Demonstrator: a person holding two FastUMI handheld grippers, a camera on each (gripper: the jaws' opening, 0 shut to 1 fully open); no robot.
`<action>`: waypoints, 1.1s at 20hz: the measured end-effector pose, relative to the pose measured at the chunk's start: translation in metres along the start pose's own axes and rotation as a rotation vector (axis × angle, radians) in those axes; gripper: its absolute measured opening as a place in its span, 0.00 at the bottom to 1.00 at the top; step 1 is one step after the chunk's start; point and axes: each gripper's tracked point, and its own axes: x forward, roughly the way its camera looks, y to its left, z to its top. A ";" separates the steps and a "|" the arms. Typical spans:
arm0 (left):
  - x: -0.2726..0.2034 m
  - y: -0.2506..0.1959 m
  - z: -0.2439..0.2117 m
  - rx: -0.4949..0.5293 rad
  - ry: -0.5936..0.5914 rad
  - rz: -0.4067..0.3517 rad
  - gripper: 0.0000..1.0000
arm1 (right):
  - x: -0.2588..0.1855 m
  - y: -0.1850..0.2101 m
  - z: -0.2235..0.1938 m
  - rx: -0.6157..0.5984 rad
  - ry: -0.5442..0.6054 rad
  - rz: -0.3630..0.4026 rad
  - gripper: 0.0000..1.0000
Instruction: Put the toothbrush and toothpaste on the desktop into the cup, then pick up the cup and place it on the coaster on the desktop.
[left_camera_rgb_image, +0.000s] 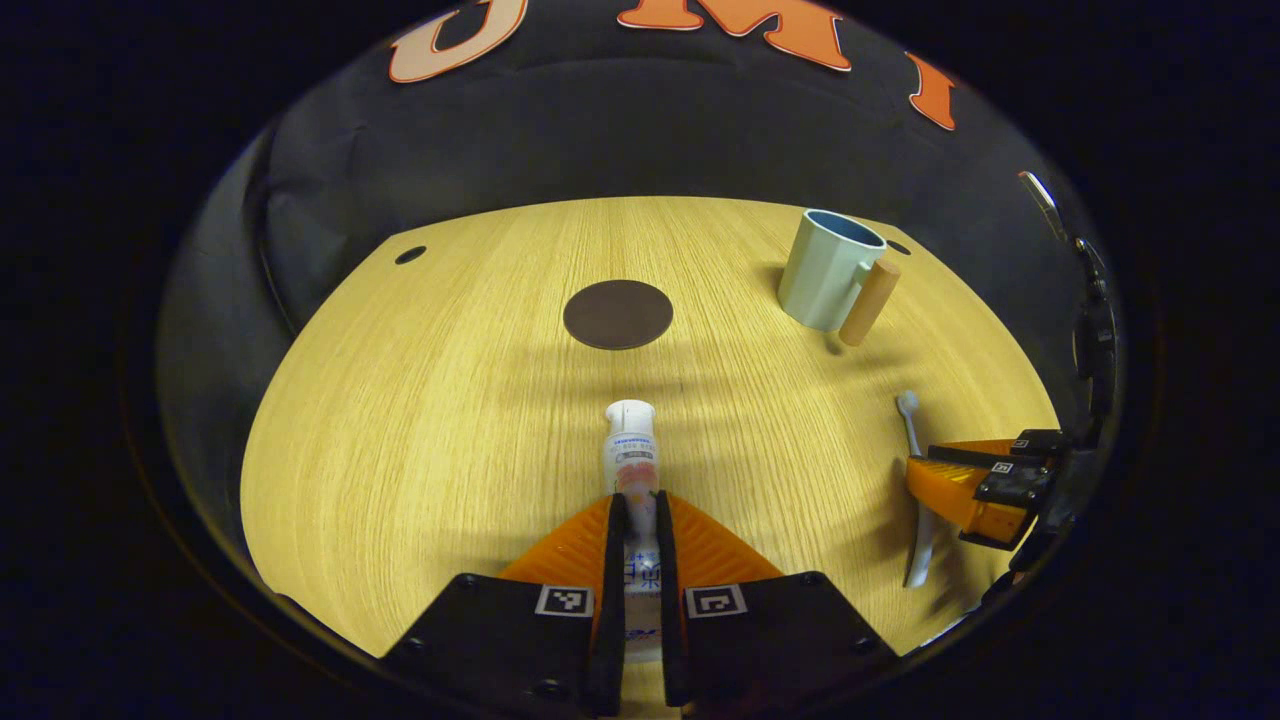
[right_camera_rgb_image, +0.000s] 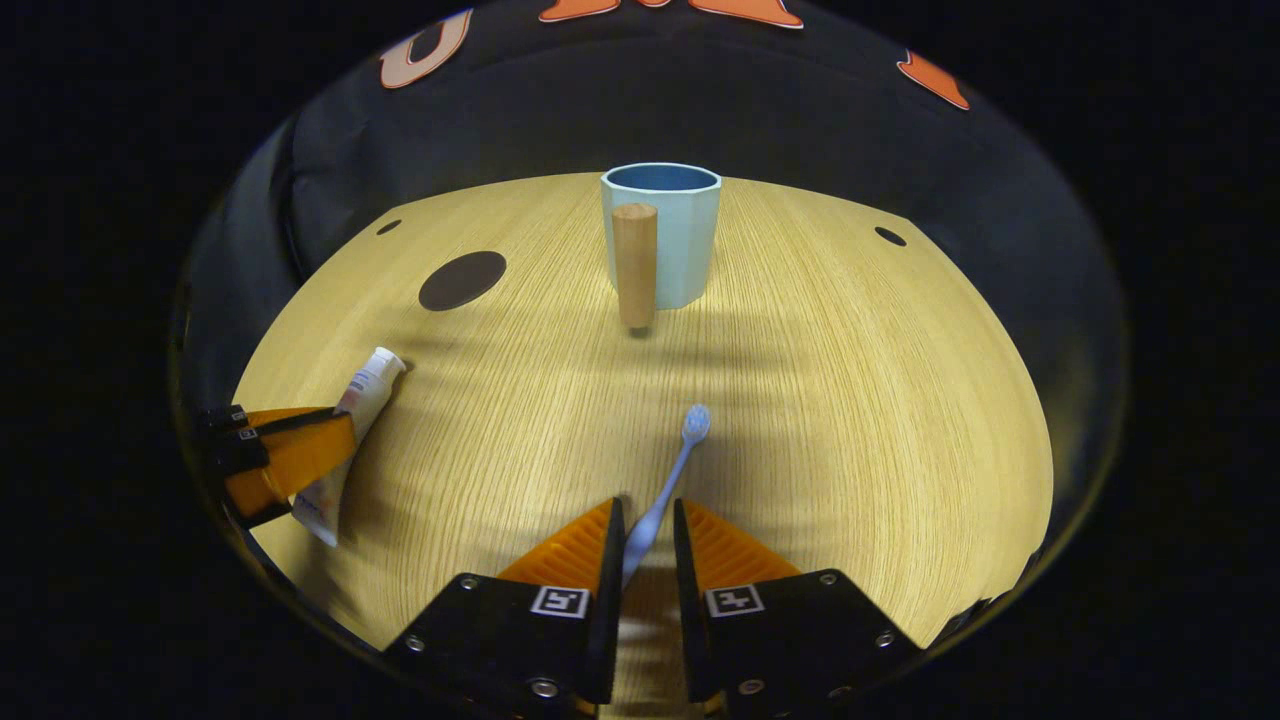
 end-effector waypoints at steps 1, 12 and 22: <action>-0.004 0.000 0.000 0.000 -0.010 -0.003 0.19 | 0.000 -0.001 0.001 0.000 0.002 0.001 0.24; -0.003 -0.002 0.003 -0.052 -0.070 -0.048 0.09 | 0.002 0.006 0.011 0.006 -0.047 0.054 0.05; -0.026 0.007 0.043 -0.028 -0.253 0.006 0.09 | -0.016 0.013 0.053 0.063 -0.229 0.151 0.05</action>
